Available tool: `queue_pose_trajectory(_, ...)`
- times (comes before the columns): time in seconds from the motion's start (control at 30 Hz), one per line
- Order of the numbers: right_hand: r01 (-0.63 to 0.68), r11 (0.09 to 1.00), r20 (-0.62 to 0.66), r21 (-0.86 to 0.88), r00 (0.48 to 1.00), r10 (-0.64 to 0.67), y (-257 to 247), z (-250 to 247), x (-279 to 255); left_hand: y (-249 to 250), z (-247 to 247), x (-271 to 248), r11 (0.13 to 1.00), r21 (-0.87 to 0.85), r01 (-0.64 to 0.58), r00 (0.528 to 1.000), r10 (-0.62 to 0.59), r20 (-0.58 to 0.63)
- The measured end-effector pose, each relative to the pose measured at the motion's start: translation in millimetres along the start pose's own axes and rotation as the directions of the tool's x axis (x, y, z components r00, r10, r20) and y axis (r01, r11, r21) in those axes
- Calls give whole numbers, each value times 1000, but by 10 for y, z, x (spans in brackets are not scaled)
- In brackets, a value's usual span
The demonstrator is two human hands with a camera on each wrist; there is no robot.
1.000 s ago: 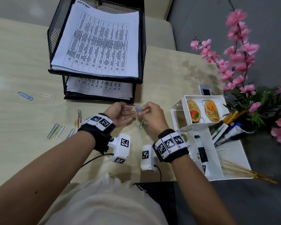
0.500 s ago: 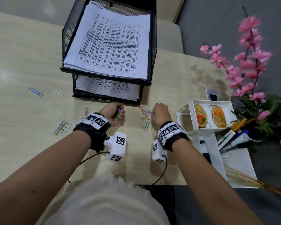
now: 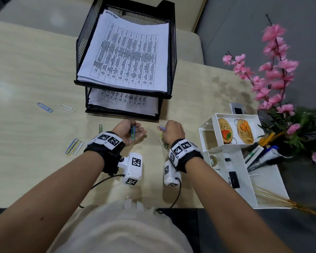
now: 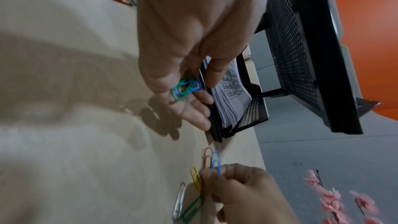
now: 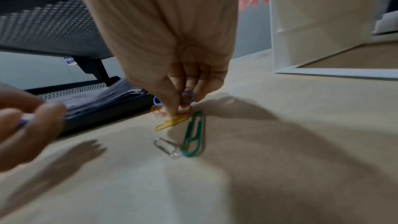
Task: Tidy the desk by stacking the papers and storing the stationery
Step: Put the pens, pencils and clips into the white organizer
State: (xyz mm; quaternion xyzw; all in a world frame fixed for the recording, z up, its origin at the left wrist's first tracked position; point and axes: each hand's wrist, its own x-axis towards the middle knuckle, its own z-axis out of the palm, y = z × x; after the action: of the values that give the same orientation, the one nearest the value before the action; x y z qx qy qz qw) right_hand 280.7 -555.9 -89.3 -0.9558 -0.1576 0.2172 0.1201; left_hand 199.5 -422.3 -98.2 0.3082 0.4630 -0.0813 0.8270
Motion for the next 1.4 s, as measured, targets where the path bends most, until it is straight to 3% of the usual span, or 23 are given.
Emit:
queue_pose_trajectory(0.1, 3, 962, -34, 273, 999, 7, -67, -54, -93, -62, 39, -7, 1000, -11, -8, 999, 8, 45)
queue_pose_trajectory(0.17, 69, 902, -39, 426, 998, -58, -151, -121, -173, -105, 61, -14, 1000, -28, -9, 997, 11, 83)
queue_pose_trajectory(0.27, 93, 812, 57, 577, 987, -153, -258, -233, -267, -160, 103, -40, 999, -52, -14, 990, 22, 142)
queue_pose_trajectory(0.33, 69, 770, 50, 634, 990, -130, -237, -281, -268, -185, 135, -65, 999, -49, -17, 989, 24, 146)
queue_pose_trajectory(0.43, -15, 827, -1, 562, 1000, 19, -49, -277, -209, -201, 124, -110, 1000, 9, -5, 991, 4, 135)
queue_pose_trajectory(0.53, -176, 921, 11, 346, 983, 184, 164, -129, -235, -193, 54, -128, 999, 51, -1, 989, -6, 148)
queue_pose_trajectory(0.6, -203, 941, 19, 271, 978, 205, 231, 32, -308, -187, -7, -143, 998, 60, 2, 989, -11, 149)
queue_pose_trajectory(0.8, -117, 984, -41, 133, 992, 123, 171, 149, -315, -186, -155, -170, 1000, 7, -3, 991, 2, 137)
queue_pose_trajectory(0.93, 97, 995, -141, 28, 986, -92, 111, 62, -256, -172, -197, -215, 998, -49, -39, 993, 45, 112)
queue_pose_trajectory(1.03, 214, 970, -36, -111, 975, -219, 108, 56, -193, -152, -234, -241, 997, -54, -51, 996, 55, 71)
queue_pose_trajectory(1.17, 256, 943, 30, -212, 966, -256, 115, 60, -173, -130, -295, -241, 996, -69, -59, 998, 60, 24)
queue_pose_trajectory(1.27, 198, 971, 16, -136, 980, -197, 96, 70, -194, -143, -294, -238, 998, -53, -30, 999, 31, 23)
queue_pose_trajectory(1.33, 134, 986, -58, 100, 990, -129, 38, 63, -236, -158, -268, -222, 998, -63, -13, 999, 15, 42)
queue_pose_trajectory(1.4, 133, 923, -133, 362, 987, -90, -68, 35, -319, -168, -234, -186, 997, -76, 3, 998, 2, 64)
